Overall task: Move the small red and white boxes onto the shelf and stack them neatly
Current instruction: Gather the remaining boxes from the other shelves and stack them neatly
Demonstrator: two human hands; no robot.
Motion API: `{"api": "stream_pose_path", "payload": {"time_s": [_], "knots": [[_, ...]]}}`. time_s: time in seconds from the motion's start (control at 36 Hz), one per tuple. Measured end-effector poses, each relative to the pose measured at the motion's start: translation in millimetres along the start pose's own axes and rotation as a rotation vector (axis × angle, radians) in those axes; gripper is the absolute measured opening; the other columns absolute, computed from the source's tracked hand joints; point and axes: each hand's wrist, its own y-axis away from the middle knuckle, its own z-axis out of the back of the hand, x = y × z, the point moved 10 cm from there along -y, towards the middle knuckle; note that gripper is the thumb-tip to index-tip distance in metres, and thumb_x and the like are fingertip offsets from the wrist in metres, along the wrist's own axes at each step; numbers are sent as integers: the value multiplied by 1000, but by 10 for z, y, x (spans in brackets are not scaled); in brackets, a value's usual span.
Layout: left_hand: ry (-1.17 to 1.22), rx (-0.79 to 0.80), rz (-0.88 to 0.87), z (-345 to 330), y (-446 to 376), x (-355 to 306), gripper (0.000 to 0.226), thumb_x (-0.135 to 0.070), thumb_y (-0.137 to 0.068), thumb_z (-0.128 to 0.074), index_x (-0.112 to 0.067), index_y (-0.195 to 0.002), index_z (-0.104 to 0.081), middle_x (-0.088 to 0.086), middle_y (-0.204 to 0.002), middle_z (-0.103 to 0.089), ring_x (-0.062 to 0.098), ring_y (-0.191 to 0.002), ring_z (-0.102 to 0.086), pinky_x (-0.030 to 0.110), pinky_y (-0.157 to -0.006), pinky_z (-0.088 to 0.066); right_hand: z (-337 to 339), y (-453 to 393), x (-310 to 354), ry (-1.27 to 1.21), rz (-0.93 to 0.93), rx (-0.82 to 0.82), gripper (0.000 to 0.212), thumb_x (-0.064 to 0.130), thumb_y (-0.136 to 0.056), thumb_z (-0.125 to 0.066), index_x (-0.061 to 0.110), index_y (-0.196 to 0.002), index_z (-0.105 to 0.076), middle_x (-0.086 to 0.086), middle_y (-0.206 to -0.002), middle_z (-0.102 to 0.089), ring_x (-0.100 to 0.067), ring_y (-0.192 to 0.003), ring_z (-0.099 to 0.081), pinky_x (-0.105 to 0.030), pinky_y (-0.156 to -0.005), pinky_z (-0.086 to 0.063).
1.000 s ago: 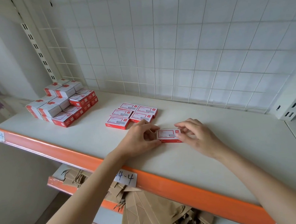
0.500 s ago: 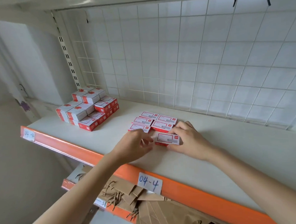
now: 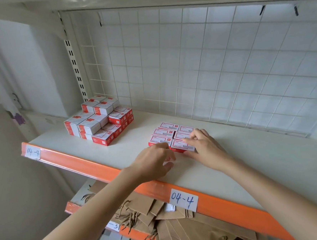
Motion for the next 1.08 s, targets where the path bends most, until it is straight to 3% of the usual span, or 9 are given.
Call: {"api": "stream_pose_path", "payload": {"time_s": [0.08, 0.19, 0.36, 0.53, 0.92, 0.97, 1.06, 1.08], "knots": [[-8, 11, -57, -31, -68, -62, 20, -23, -89, -58, -19, -106, -68, -1, -102, -58, 18, -92, -59, 32, -77, -49, 37, 65, -98, -94, -72, -34, 42, 27, -84, -68, 9, -122, -62, -9, -112, -55, -25, -116, -44, -27, -100, -35], [9, 24, -149, -105, -208, -210, 20, -24, -90, -57, -21, -106, -69, -2, -102, -60, 18, -93, -59, 31, -76, -49, 107, 301, -301, -116, -160, -39, 36, 17, -84, -67, 9, -119, -62, -8, -111, -57, -24, -110, -48, -18, -93, -29], [44, 44, -246, -267, -439, -663, 21, -25, -91, -55, -21, -107, -68, -1, -104, -61, 20, -97, -59, 29, -78, -48, 187, 755, -551, -21, -197, 68, 26, 14, -87, -58, 6, -111, -62, -7, -110, -57, -24, -108, -52, -27, -96, -38], [31, 55, -337, -448, -567, -1321, 22, -27, -92, -51, -24, -106, -67, -3, -104, -61, 17, -102, -56, 26, -73, -39, 520, 1321, -799, 45, -256, 79, 31, 22, -92, -53, 9, -120, -56, -4, -118, -53, -18, -115, -45, -26, -99, -35], [50, 50, -425, -819, -749, -3269, 23, -28, -92, -49, -23, -105, -67, -3, -102, -61, 16, -95, -58, 25, -74, -44, 1365, 3041, -1738, 176, -396, 88, 34, 23, -94, -46, 13, -126, -53, 0, -126, -53, -15, -121, -43, -24, -100, -33], [53, 55, -440, -898, -782, -3544, 23, -28, -92, -49, -22, -105, -67, -3, -101, -61, 16, -94, -58, 25, -74, -45, 1462, 3267, -1807, 235, -391, 87, 36, 29, -93, -40, 14, -121, -56, 0, -121, -56, -17, -116, -46, -28, -97, -36], [55, 60, -476, -1019, -834, -3995, 23, -28, -92, -50, -21, -106, -67, -3, -102, -62, 16, -94, -59, 25, -74, -46, 1602, 3638, -1900, 282, -383, 74, 60, 43, -80, -20, 10, -104, -64, -6, -102, -61, -26, -100, -55, -38, -84, -46], [64, 57, -482, -1061, -854, -4146, 23, -27, -92, -50, -21, -106, -67, -3, -102, -62, 17, -94, -59, 26, -74, -47, 1648, 3775, -1970, 294, -394, 65, 60, 43, -80, -21, 9, -101, -65, -7, -99, -62, -27, -97, -56, -40, -81, -48]]}}
